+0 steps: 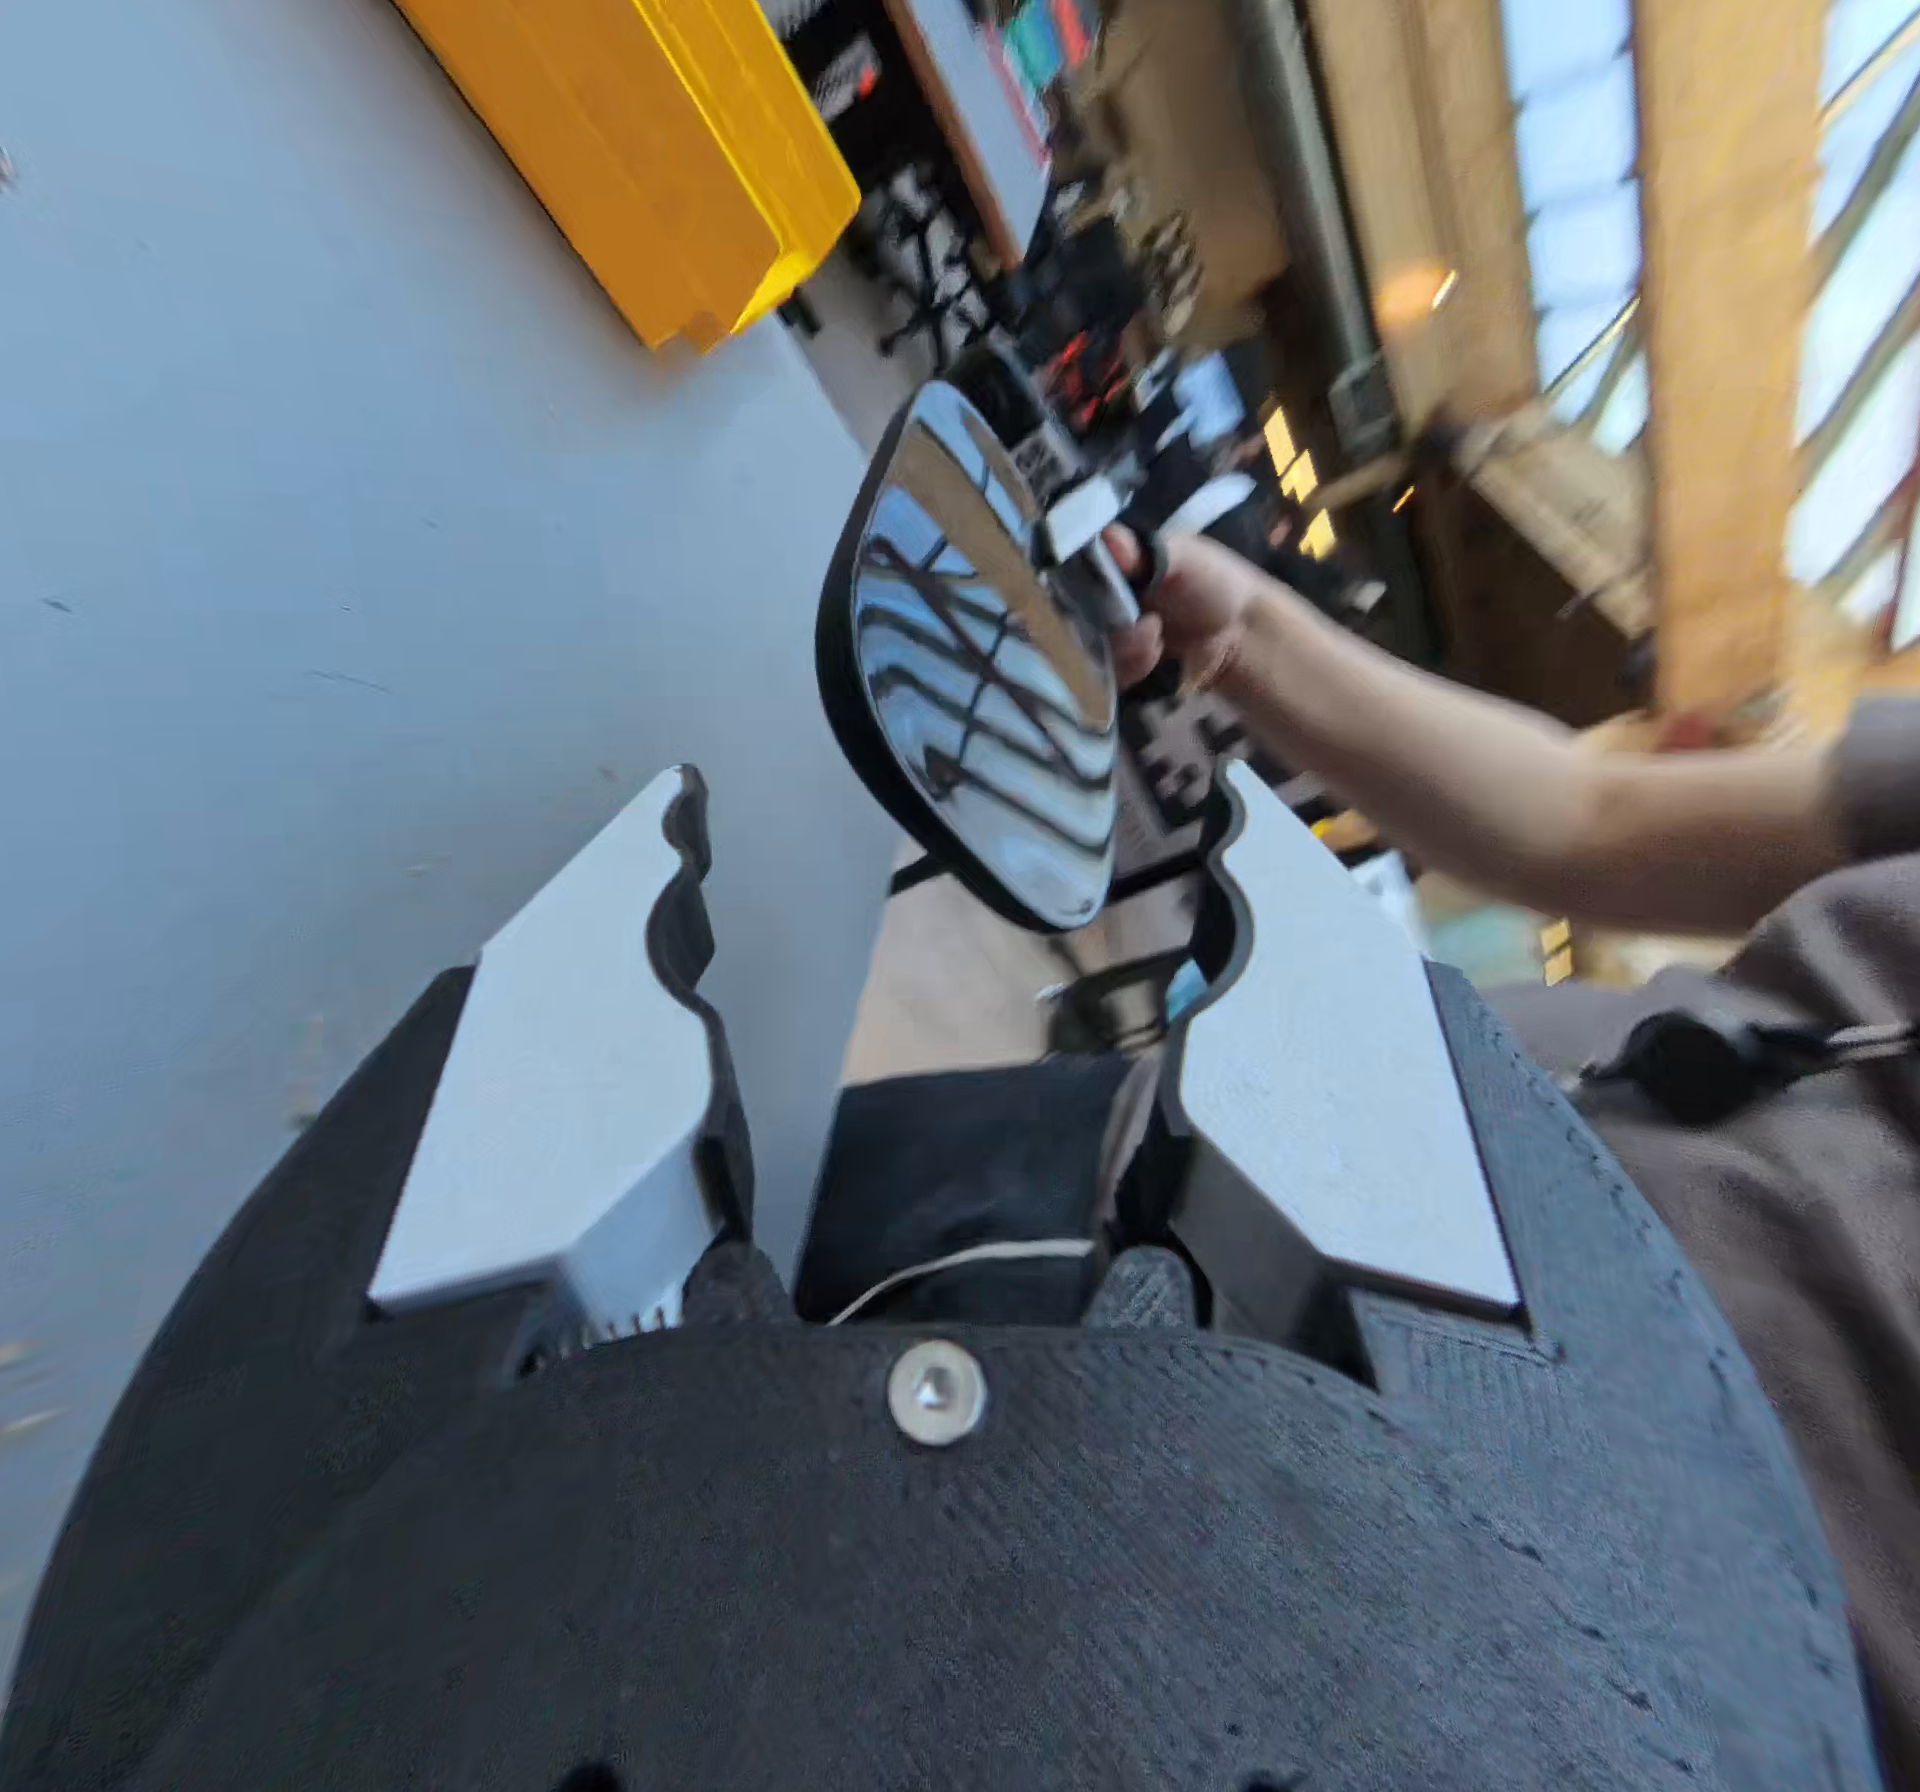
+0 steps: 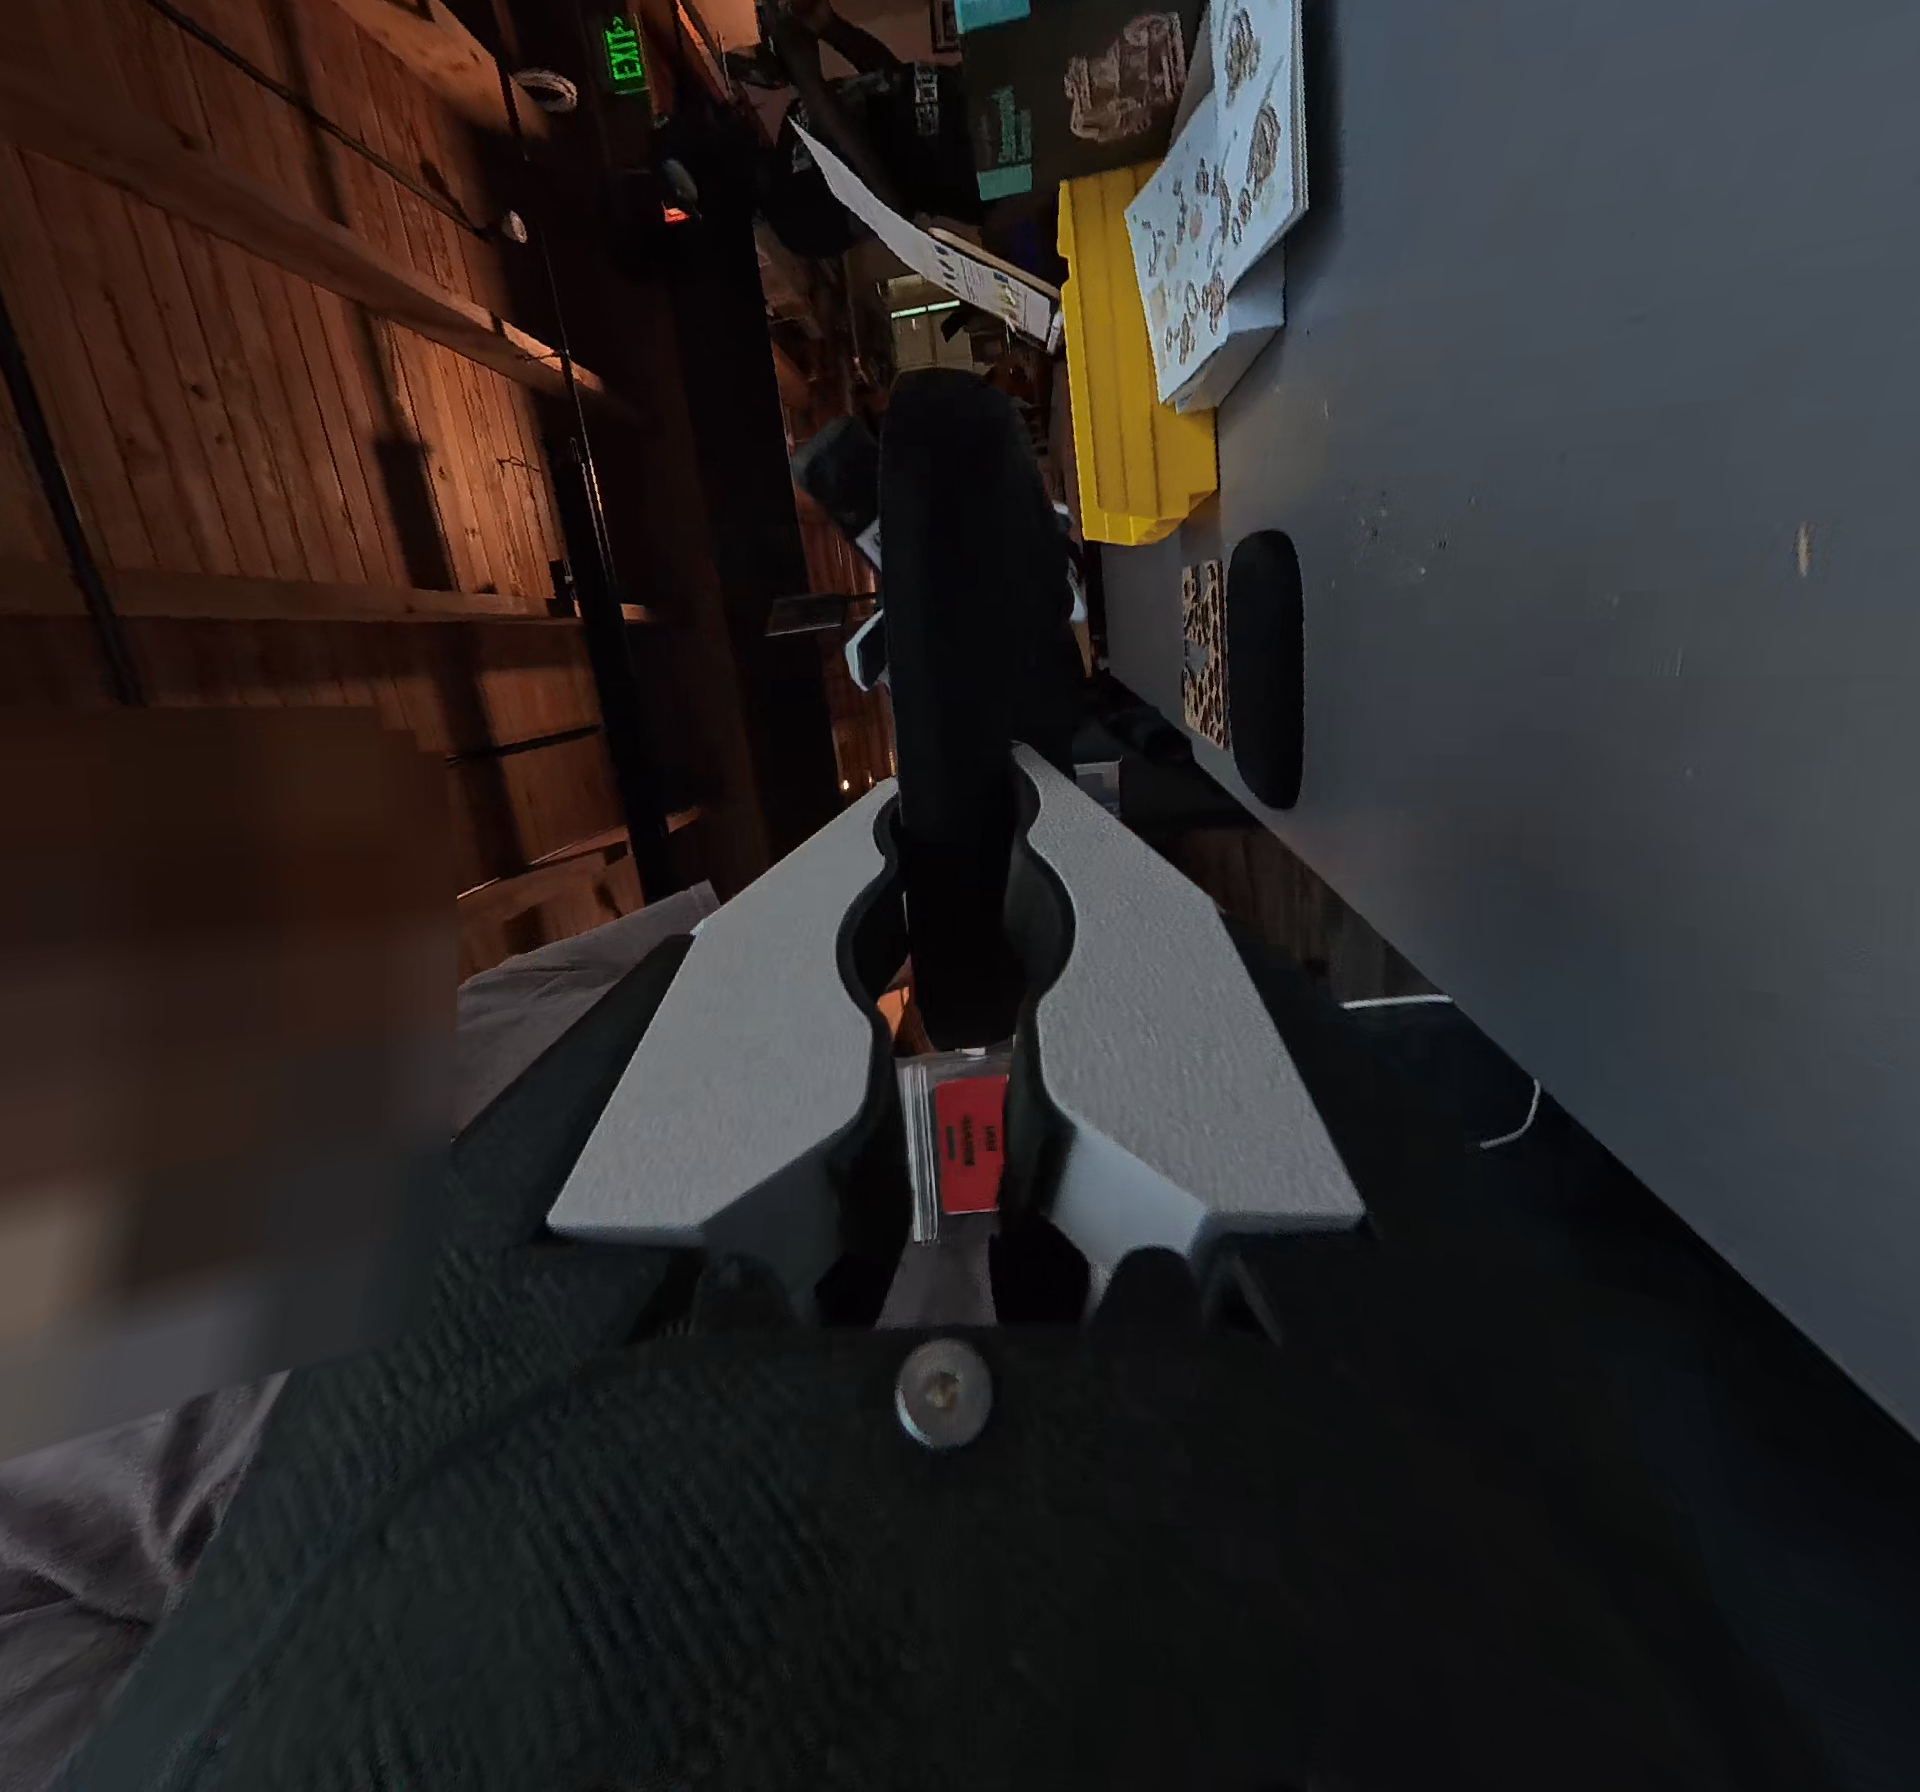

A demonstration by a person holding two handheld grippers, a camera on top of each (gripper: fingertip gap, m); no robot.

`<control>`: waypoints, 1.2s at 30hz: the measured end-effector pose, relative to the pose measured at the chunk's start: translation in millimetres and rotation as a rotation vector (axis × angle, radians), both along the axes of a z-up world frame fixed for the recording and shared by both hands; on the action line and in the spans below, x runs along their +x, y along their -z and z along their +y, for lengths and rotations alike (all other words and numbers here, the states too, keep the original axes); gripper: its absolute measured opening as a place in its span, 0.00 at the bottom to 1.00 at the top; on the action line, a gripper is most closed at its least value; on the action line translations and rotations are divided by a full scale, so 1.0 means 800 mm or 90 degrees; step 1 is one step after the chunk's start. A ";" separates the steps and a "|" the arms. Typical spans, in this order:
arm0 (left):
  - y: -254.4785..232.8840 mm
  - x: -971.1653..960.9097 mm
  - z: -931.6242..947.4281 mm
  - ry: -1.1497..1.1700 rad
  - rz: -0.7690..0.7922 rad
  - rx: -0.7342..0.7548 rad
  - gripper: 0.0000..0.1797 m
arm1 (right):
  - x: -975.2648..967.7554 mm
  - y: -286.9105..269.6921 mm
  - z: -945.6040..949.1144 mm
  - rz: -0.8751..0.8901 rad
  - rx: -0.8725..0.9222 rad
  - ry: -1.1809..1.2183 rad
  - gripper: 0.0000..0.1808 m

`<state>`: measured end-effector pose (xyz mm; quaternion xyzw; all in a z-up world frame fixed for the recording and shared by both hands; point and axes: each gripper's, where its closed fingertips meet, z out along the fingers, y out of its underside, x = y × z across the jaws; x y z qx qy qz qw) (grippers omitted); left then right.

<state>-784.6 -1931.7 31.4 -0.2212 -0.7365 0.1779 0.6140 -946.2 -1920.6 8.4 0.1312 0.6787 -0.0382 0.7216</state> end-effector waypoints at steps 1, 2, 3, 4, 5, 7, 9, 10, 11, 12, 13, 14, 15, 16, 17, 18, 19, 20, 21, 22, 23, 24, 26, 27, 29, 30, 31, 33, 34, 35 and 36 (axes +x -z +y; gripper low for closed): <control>0.004 -0.004 -0.005 -0.043 0.059 0.072 0.49 | 0.001 -0.005 -0.003 0.006 -0.023 0.012 0.02; 0.014 -0.010 -0.006 -0.074 0.090 0.119 0.47 | 0.003 -0.011 -0.005 0.007 -0.044 0.025 0.02; 0.026 -0.019 0.000 -0.079 0.099 0.148 0.45 | 0.005 -0.015 -0.006 0.004 -0.063 0.036 0.07; 0.035 -0.030 0.011 -0.063 0.102 0.168 0.42 | 0.007 -0.018 -0.006 0.001 -0.077 0.047 0.06; 0.043 -0.042 0.025 -0.037 0.104 0.192 0.43 | 0.010 -0.021 -0.005 -0.003 -0.086 0.057 0.06; 0.029 -0.055 0.038 0.009 0.179 0.231 0.30 | 0.018 -0.027 0.003 -0.014 -0.126 0.053 0.07; 0.019 -0.056 0.043 0.048 0.208 0.235 0.09 | 0.021 -0.035 0.010 0.003 -0.210 0.048 0.09; 0.021 -0.056 0.048 0.071 0.185 0.217 0.09 | 0.021 -0.039 0.011 0.016 -0.248 0.047 0.11; 0.019 -0.054 0.055 0.099 0.169 0.200 0.08 | 0.022 -0.043 0.015 0.021 -0.275 0.030 0.14; 0.016 -0.052 0.060 0.119 0.155 0.184 0.08 | 0.024 -0.048 0.017 0.021 -0.294 0.010 0.19; 0.014 -0.049 0.061 0.129 0.139 0.171 0.09 | 0.027 -0.049 0.018 0.032 -0.305 -0.004 0.24; 0.013 -0.045 0.061 0.131 0.125 0.160 0.09 | 0.032 -0.047 0.018 0.049 -0.305 -0.022 0.31; 0.012 -0.042 0.060 0.131 0.113 0.154 0.08 | 0.039 -0.044 0.021 0.057 -0.301 -0.046 0.33; 0.011 -0.040 0.061 0.139 0.108 0.154 0.08 | 0.045 -0.041 0.023 0.060 -0.290 -0.068 0.32; 0.007 -0.039 0.064 0.150 0.109 0.154 0.08 | 0.052 -0.038 0.025 0.057 -0.282 -0.092 0.31; 0.005 -0.040 0.067 0.161 0.106 0.151 0.08 | 0.058 -0.033 0.028 0.066 -0.277 -0.114 0.31; 0.005 -0.042 0.069 0.171 0.089 0.142 0.07 | 0.063 -0.027 0.029 0.082 -0.272 -0.134 0.28; 0.007 -0.045 0.071 0.177 0.070 0.130 0.07 | 0.066 -0.025 0.028 0.087 -0.267 -0.145 0.26; 0.007 -0.049 0.073 0.181 0.060 0.122 0.08 | 0.070 -0.027 0.029 0.080 -0.266 -0.153 0.23; 0.004 -0.052 0.074 0.183 0.061 0.121 0.08 | 0.072 -0.025 0.032 0.084 -0.269 -0.167 0.12; 0.000 -0.053 0.074 0.183 0.073 0.132 0.08 | 0.070 -0.024 0.032 0.088 -0.269 -0.164 0.10; -0.002 -0.054 0.071 0.173 0.081 0.144 0.08 | 0.071 -0.024 0.031 0.075 -0.253 -0.159 0.11; 0.004 -0.054 0.068 0.159 0.070 0.135 0.07 | 0.071 -0.022 0.034 0.045 -0.211 -0.159 0.15; 0.007 -0.053 0.069 0.159 0.061 0.136 0.07 | 0.071 -0.021 0.037 0.035 -0.203 -0.165 0.17; 0.009 -0.054 0.072 0.164 0.063 0.151 0.08 | 0.074 -0.018 0.046 0.035 -0.208 -0.190 0.19; 0.010 -0.054 0.075 0.171 0.062 0.159 0.08 | 0.077 -0.018 0.051 0.034 -0.215 -0.202 0.21; 0.010 -0.055 0.077 0.174 0.062 0.165 0.08 | 0.080 -0.016 0.056 0.039 -0.220 -0.218 0.20; 0.010 -0.057 0.080 0.179 0.063 0.177 0.07 | 0.086 -0.016 0.067 0.037 -0.230 -0.256 0.21; 0.010 -0.057 0.078 0.173 0.065 0.183 0.07 | 0.087 -0.016 0.065 0.040 -0.237 -0.251 0.20; 0.010 -0.056 0.076 0.166 0.069 0.190 0.07 | 0.087 -0.017 0.062 0.038 -0.242 -0.242 0.23; 0.009 -0.057 0.076 0.164 0.070 0.196 0.07 | 0.087 -0.017 0.060 0.039 -0.241 -0.239 0.19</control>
